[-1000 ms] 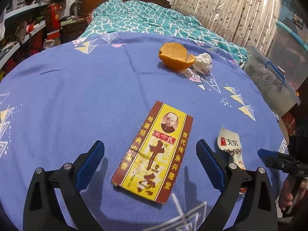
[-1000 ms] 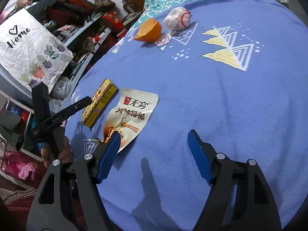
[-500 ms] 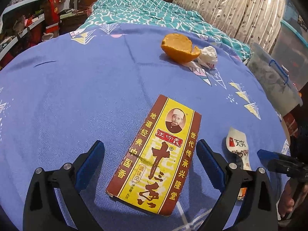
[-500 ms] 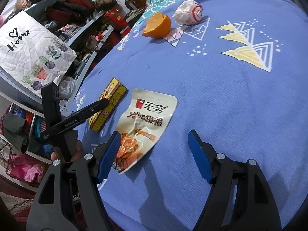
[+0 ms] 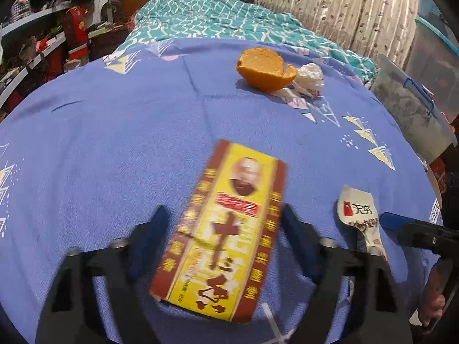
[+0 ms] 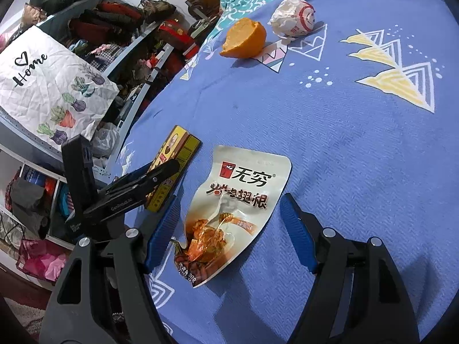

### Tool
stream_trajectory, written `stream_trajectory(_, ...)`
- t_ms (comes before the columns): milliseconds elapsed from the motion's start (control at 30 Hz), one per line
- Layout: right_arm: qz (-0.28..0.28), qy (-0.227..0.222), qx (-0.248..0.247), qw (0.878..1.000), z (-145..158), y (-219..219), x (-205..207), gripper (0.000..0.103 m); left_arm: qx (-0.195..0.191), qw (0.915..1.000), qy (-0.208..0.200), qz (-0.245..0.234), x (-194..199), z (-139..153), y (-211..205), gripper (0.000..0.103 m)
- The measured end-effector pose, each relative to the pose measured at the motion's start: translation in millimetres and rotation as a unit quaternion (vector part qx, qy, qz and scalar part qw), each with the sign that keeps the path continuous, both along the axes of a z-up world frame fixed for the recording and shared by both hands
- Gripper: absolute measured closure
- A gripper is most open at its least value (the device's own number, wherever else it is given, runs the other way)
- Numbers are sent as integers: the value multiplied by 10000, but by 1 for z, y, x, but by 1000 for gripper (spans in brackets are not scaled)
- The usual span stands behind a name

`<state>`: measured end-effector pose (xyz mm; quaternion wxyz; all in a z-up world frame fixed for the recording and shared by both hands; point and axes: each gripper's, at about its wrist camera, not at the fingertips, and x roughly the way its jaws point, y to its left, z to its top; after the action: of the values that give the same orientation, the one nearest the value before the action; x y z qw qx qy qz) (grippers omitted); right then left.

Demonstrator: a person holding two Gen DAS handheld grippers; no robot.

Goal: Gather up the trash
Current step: 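Lower right tool onto the white snack wrapper beside the yellow box, then grasp the yellow box with left tool while right tool grasps the white wrapper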

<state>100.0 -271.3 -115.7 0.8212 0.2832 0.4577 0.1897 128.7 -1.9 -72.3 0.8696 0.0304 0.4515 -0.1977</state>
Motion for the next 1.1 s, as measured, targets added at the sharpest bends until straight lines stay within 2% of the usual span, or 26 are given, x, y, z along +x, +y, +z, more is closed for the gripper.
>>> stream_trajectory(167,-54,22,142,9999,-3,-4,0,30,-74,9999,16,-82,-3,1,0,42)
stream_trajectory(333,-81,68,231,9997,-5,-7,-2,33,-509,9983,252,-158,-7,2,9,44)
stream_trajectory(500,-98,48,326,9994,-8,-12,-3,34,-852,9938,544,-463,-19,2,0,44)
stream_trajectory(567,-45,66,524,9986,-10,-14,-3,35,-946,9917,640,-583,-25,2,-6,44)
stream_trajectory(633,72,78,951,9954,-13,-17,-4,37,-931,9912,659,-665,-32,2,-14,44)
stream_trajectory(700,212,115,1680,9855,-19,-20,-5,39,-919,9904,689,-765,-36,1,-23,43)
stream_trajectory(767,253,128,2128,9767,-23,-21,-5,42,-833,9916,637,-763,-40,1,-28,43)
stream_trajectory(800,237,145,2173,9757,-25,-22,-5,43,-790,9920,621,-769,-41,1,-31,43)
stream_trajectory(867,205,215,2093,9774,-27,-22,-5,47,-770,9924,620,-738,-41,1,-33,43)
stream_trajectory(900,177,273,1873,9818,-27,-23,-7,50,-773,9924,635,-721,-41,1,-33,43)
stream_trajectory(1100,80,594,1341,9892,-18,-30,-25,49,-649,9937,581,-712,-42,1,-35,43)
